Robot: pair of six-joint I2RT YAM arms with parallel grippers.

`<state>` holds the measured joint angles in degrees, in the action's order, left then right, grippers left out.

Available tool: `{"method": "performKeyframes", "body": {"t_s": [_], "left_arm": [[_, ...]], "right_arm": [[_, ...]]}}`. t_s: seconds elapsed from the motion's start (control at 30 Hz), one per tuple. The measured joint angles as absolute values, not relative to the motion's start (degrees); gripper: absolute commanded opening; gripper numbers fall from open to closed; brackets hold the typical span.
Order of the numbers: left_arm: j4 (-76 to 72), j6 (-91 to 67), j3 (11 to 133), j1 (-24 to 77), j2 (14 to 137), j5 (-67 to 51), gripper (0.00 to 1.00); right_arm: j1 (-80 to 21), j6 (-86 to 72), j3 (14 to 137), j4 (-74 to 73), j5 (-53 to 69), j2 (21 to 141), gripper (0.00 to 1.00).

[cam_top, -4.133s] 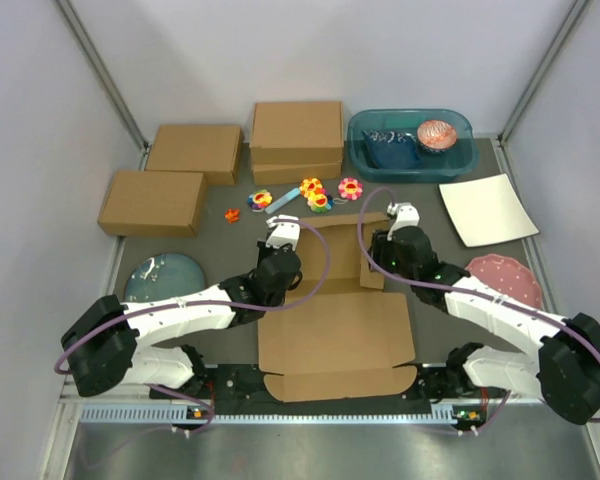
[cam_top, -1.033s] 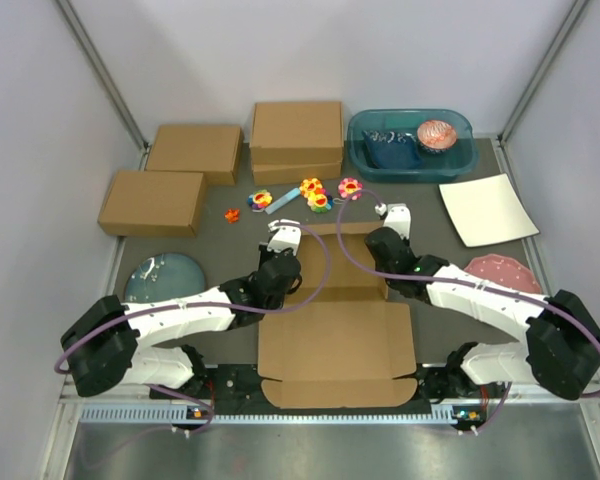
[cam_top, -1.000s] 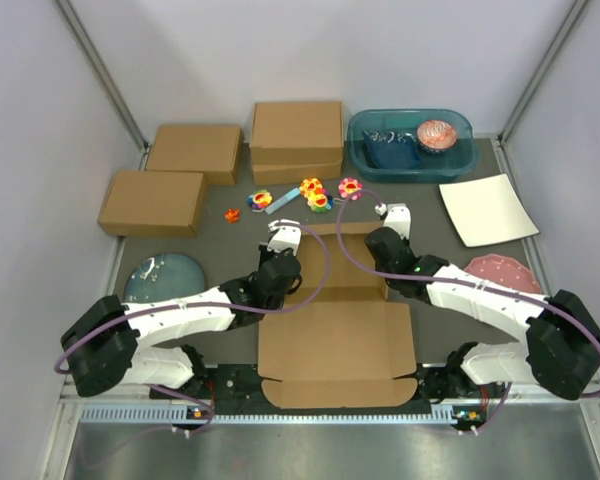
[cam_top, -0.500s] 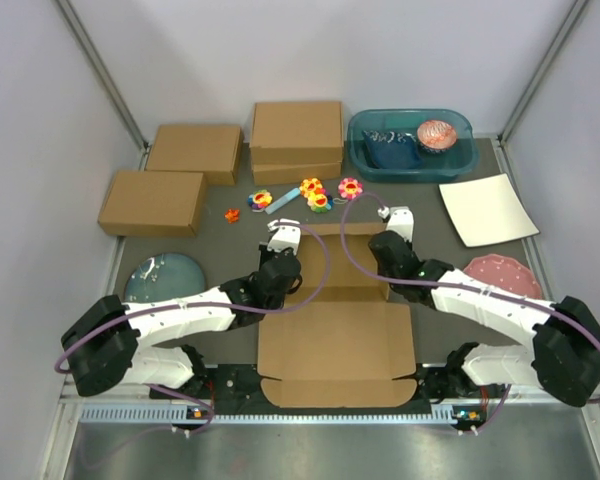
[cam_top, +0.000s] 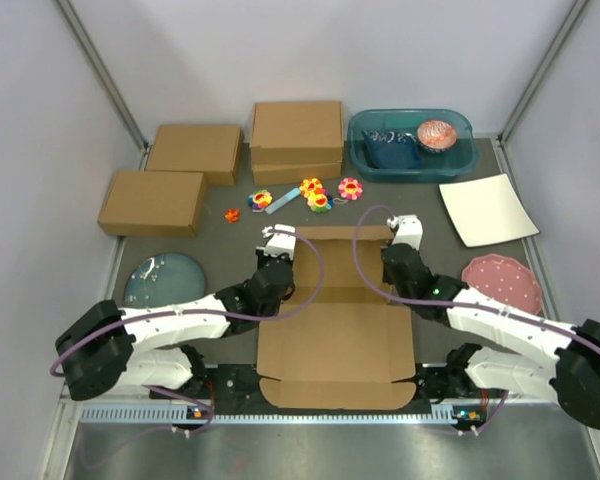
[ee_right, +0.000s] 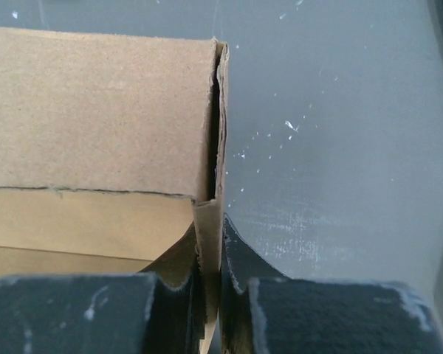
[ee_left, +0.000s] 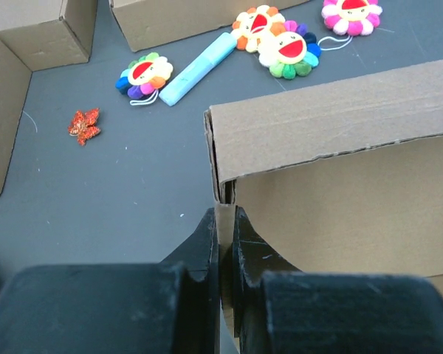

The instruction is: Fold the paper box

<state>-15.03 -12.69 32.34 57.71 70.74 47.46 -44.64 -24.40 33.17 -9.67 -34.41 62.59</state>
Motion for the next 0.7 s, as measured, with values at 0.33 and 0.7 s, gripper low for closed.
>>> {"method": "performKeyframes", "body": {"t_s": [0.33, 0.7], "left_arm": [[-55.9, 7.6, 23.1, 57.8, 74.7, 50.1, 0.03], [-78.1, 17.4, 28.1, 54.9, 96.6, 54.5, 0.01]], "right_arm": [[-45.5, -14.9, 25.9, 14.2, -39.4, 58.8, 0.0], [-45.2, -6.6, 19.0, 48.5, -46.5, 77.8, 0.04]]}}
